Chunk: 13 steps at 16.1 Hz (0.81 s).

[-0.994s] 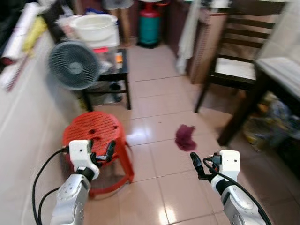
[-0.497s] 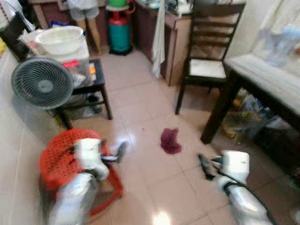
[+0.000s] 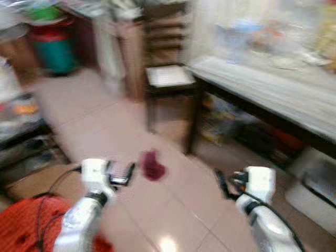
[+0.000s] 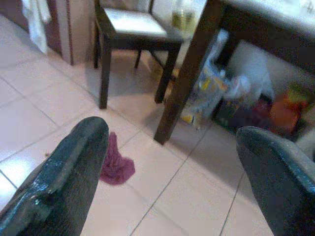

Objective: Setting the table

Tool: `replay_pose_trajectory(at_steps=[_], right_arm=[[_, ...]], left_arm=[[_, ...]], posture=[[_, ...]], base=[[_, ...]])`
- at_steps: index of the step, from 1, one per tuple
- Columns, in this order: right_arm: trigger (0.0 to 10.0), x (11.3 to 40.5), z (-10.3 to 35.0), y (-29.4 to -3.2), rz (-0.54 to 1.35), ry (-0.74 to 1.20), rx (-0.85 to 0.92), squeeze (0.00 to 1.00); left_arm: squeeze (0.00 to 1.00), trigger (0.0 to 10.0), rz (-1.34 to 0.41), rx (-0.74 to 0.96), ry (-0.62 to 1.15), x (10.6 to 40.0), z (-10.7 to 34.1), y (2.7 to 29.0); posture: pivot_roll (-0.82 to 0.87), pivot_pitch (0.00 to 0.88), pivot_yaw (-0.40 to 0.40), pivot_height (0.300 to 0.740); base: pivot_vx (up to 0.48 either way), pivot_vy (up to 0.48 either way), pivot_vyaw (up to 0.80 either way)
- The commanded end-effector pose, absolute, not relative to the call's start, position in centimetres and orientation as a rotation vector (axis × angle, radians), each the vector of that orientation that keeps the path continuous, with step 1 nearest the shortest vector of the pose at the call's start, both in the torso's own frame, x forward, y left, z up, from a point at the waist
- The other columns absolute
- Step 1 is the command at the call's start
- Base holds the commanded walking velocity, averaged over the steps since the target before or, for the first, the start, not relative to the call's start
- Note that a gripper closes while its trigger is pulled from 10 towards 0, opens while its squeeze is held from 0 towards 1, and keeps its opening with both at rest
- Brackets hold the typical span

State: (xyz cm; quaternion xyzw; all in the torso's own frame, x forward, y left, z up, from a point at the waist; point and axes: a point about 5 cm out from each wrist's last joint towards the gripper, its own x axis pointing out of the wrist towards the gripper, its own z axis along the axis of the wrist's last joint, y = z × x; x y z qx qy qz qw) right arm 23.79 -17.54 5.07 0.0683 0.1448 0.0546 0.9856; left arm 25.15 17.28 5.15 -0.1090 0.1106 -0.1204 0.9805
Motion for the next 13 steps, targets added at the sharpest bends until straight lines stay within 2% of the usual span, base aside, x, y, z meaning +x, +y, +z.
replay_pose_trajectory(at_steps=[1,3,6,11,13], right_arm=[[10.0,23.69,5.07,-18.42,0.088,0.302,0.129,0.00],[10.0,23.66,5.06,-18.53,0.086,0.304,0.130,0.00],[10.0,23.73,5.10,-18.57,0.085,0.303,0.129,0.00],[10.0,23.88,5.16,-18.64,0.076,0.311,0.140,0.00],[10.0,23.81,5.02,-18.58,0.072,0.319,0.145,0.00]], left_arm=[[0.00,10.0,-0.261,-0.222,0.219,25.41,5.40,16.40],[0.00,10.0,-0.253,-0.228,0.230,25.37,5.26,16.32],[0.00,10.0,-0.157,-0.277,0.256,25.77,5.03,16.63],[0.00,10.0,-0.127,-0.215,0.261,25.98,4.97,16.60],[0.00,10.0,-0.124,-0.211,0.266,25.97,4.92,16.64]], posture=[[-0.22,0.055,0.016,0.740],[-0.22,0.054,0.013,0.740],[-0.22,0.053,0.009,0.740],[-0.22,0.056,0.007,0.740],[-0.22,0.057,0.009,0.740]], base=[[0.000,0.000,-0.80],[0.000,0.000,-0.80],[0.000,0.000,0.00],[0.000,0.000,0.00],[-0.242,0.000,-0.29]])
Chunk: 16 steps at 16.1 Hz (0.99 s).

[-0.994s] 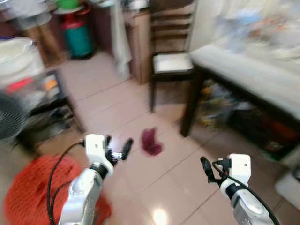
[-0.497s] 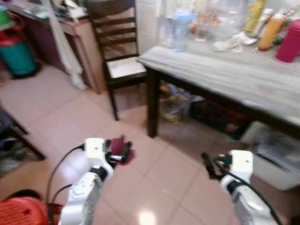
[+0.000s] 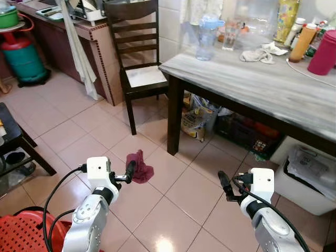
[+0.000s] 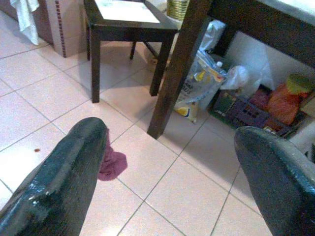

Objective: Setting the table

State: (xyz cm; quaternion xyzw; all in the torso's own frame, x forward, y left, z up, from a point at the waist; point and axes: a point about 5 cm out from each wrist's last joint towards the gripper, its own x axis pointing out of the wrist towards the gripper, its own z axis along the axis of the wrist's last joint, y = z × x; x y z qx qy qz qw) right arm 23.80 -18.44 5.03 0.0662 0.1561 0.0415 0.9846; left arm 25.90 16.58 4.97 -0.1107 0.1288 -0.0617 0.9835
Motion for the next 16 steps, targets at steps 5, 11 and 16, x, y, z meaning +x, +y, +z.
replay_pose_trajectory(at_steps=[5,11,16], right_arm=[[10.0,23.8,4.8,-18.5,0.059,0.326,0.158,0.00],[10.0,23.9,5.1,-18.5,0.043,0.311,0.165,0.00],[10.0,24.5,6.1,-19.2,-0.023,0.256,0.126,0.00]], left_arm=[[0.00,10.0,-0.128,-0.193,0.270,26.0,4.9,16.7],[0.00,10.0,-0.144,-0.178,0.267,26.2,5.0,16.7],[0.00,10.0,-0.197,-0.220,0.174,26.7,6.4,16.8]], posture=[[-0.22,0.061,0.019,0.740],[-0.22,0.062,0.025,0.740],[-0.22,0.064,0.028,0.740]], base=[[-0.254,0.000,-0.70],[-0.276,0.000,-0.50],[0.000,0.000,0.00]])
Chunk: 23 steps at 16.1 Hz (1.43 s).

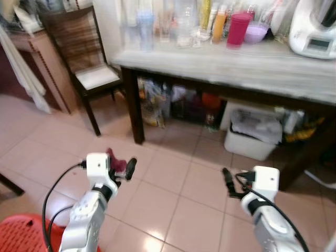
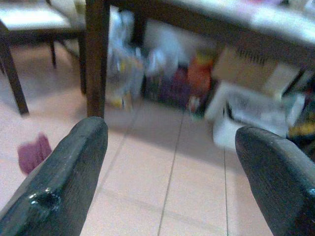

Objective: Setting the table

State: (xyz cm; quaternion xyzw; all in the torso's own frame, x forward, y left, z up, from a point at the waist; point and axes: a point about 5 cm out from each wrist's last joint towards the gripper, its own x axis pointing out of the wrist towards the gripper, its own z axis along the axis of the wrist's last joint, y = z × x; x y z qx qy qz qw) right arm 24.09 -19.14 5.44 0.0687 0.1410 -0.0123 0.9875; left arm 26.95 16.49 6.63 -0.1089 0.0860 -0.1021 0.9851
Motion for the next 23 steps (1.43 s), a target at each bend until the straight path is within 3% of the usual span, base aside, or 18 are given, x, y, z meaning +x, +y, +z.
replay_pose_trajectory(at_steps=[1,4,13,23], right_arm=[[10.0,24.7,6.3,-19.3,-0.039,0.249,0.129,0.00],[10.0,25.0,6.5,-19.0,-0.034,0.240,0.131,0.00],[10.0,25.9,9.2,-18.7,-0.050,0.117,0.077,0.00],[10.0,26.7,12.1,-18.0,-0.058,0.000,-0.013,0.00]], left_arm=[[0.00,10.0,-0.212,-0.228,0.174,26.7,6.6,16.5],[0.00,10.0,-0.243,-0.242,0.167,26.8,6.7,16.0],[0.00,10.0,-0.283,-0.261,0.133,27.6,7.9,14.9],[0.00,10.0,-0.294,-0.266,0.119,27.8,8.6,14.5]], posture=[[-0.21,0.066,0.031,0.740],[-0.21,0.064,0.037,0.740],[-0.22,0.066,0.050,0.740],[-0.21,0.072,0.053,0.740]], base=[[0.000,0.000,0.00],[0.000,-0.190,0.00],[0.000,-0.480,-0.27],[0.000,-0.480,0.00]])
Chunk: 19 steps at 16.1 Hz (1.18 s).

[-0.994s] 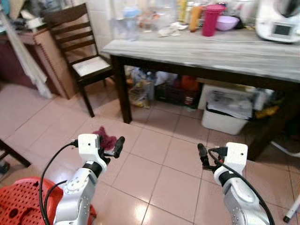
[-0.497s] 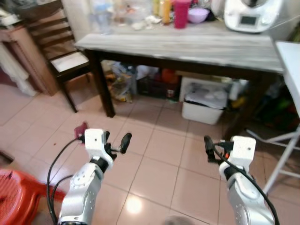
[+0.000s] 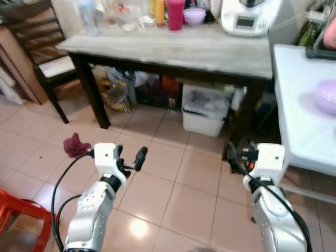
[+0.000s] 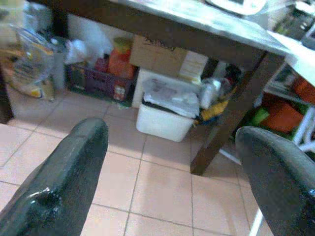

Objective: Setting the table

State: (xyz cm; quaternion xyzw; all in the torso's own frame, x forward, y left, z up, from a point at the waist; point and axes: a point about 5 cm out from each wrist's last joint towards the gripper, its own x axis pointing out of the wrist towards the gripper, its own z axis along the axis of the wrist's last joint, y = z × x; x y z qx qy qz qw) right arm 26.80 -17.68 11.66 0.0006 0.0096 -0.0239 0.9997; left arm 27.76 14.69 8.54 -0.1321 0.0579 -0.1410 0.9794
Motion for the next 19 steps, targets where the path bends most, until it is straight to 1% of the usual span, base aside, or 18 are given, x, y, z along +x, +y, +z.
replay_pose_trajectory(at_steps=[1,5,7,8,16,17,19], right_arm=[[10.0,26.84,12.63,-17.92,-0.060,-0.017,-0.037,0.00],[10.0,26.77,12.92,-17.75,-0.059,-0.030,-0.049,0.00],[10.0,26.71,12.98,-17.70,-0.061,-0.031,-0.053,0.00],[10.0,26.68,13.04,-17.71,-0.061,-0.034,-0.053,0.00],[10.0,26.55,13.22,-17.65,-0.069,-0.036,-0.058,0.00],[10.0,26.57,13.22,-17.69,-0.070,-0.034,-0.059,0.00],[10.0,26.64,13.26,-17.75,-0.070,-0.037,-0.057,0.00]], left_arm=[[0.00,10.0,-0.295,-0.268,0.114,27.87,8.80,14.42],[0.00,10.0,-0.302,-0.278,0.099,28.06,9.35,14.02],[0.00,10.0,-0.306,-0.281,0.093,28.08,9.53,13.83],[0.00,10.0,-0.307,-0.281,0.093,28.08,9.54,13.79],[0.00,10.0,-0.310,-0.277,0.095,28.07,9.68,13.71],[0.00,10.0,-0.312,-0.277,0.095,28.09,9.68,13.63],[0.00,10.0,-0.315,-0.279,0.095,28.15,9.68,13.50]], posture=[[-0.21,0.073,0.053,0.740],[-0.22,0.076,0.052,0.740],[-0.22,0.079,0.052,0.740],[-0.22,0.079,0.052,0.740],[-0.22,0.091,0.054,0.740],[-0.22,0.090,0.052,0.740],[-0.22,0.089,0.052,0.740]], base=[[0.000,-0.480,-0.43],[0.000,-0.480,-0.58],[0.000,0.000,-0.25],[0.000,0.000,0.00],[0.000,-0.480,0.00],[0.000,0.000,0.00],[0.000,0.000,-0.66]])
